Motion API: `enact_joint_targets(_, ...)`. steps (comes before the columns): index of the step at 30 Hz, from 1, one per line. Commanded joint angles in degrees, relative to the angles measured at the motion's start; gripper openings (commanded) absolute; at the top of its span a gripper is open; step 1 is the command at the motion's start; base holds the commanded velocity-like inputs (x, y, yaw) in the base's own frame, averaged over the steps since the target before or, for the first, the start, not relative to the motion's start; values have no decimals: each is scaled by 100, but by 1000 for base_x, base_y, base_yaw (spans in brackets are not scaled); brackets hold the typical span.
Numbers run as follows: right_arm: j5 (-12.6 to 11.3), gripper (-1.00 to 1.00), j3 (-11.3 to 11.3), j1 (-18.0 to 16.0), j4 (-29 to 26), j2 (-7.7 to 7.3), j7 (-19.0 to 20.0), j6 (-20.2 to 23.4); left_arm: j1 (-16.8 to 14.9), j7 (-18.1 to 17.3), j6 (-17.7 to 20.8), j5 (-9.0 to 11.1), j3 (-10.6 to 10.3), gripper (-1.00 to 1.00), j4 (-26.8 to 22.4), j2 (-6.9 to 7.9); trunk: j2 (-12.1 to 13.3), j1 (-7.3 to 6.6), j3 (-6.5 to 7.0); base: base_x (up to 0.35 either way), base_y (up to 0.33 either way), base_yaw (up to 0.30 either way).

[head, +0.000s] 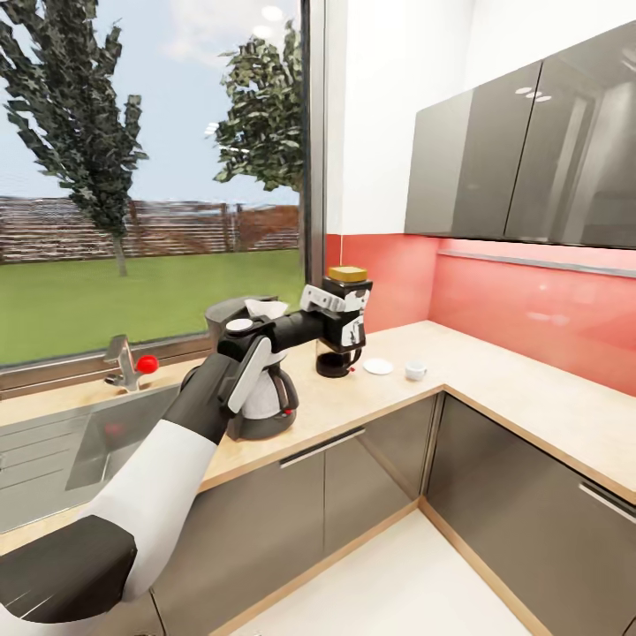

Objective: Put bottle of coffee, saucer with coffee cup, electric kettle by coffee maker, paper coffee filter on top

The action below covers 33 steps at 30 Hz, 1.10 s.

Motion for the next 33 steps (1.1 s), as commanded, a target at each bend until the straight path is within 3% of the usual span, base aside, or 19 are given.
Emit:
enact_joint_targets(1, -61, 100, 43, -12, -5, -3, 13, -38, -5, -9, 44, 48, 1, -100, -1, 1, -11, 2, -9, -123, 96, 0)
enact_joint_targets(33, -61, 100, 43, -12, 4, -3, 13, -36, -5, -9, 44, 48, 9, -100, -8, 2, -11, 2, -9, -29, 91, 0)
